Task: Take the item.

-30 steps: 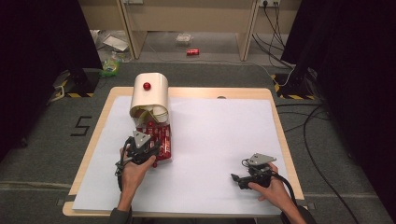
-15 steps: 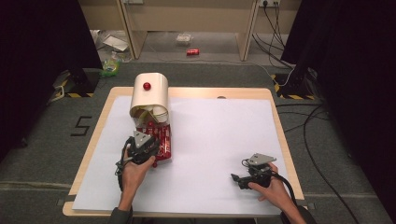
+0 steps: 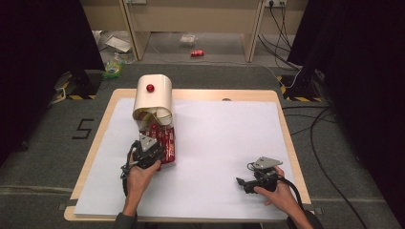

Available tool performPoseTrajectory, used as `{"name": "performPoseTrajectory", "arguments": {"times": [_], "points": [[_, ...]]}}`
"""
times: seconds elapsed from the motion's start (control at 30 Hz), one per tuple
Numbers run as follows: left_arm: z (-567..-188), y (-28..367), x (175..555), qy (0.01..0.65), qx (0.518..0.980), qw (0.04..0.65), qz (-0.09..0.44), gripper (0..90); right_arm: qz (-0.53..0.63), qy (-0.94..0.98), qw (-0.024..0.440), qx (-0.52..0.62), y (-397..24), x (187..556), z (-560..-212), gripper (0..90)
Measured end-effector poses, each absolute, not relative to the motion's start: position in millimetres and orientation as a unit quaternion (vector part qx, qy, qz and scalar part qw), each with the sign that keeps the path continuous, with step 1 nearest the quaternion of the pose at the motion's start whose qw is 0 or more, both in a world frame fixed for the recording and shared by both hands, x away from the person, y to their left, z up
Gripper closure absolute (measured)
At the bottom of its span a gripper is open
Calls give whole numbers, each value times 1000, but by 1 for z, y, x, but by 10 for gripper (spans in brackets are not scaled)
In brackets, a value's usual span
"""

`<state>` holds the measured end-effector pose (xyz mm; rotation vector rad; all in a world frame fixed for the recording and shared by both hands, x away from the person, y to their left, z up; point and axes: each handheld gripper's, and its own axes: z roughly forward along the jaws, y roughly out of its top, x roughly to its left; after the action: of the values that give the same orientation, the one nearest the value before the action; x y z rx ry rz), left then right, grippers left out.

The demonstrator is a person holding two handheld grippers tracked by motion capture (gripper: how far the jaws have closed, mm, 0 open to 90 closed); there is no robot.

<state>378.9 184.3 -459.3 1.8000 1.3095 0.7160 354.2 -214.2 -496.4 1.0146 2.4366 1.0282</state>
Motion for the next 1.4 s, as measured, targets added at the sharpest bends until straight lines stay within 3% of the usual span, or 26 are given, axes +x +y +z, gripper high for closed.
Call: {"name": "performPoseTrajectory", "arguments": {"times": [0.5, 0.67, 0.77, 1.4], "points": [[-461, 186, 379, 520, 705, 390, 284, 732, 359, 850, 155, 354, -214, 354, -496, 152], [-463, 186, 377, 514, 703, 387, 303, 842, 359, 850, 154, 354, -214, 354, -496, 152], [-461, 186, 375, 512, 702, 392, 301, 859, 359, 850, 154, 354, -214, 354, -496, 152], [-442, 201, 357, 504, 717, 396, 274, 866, 359, 850, 156, 353, -214, 354, -496, 152]]}}
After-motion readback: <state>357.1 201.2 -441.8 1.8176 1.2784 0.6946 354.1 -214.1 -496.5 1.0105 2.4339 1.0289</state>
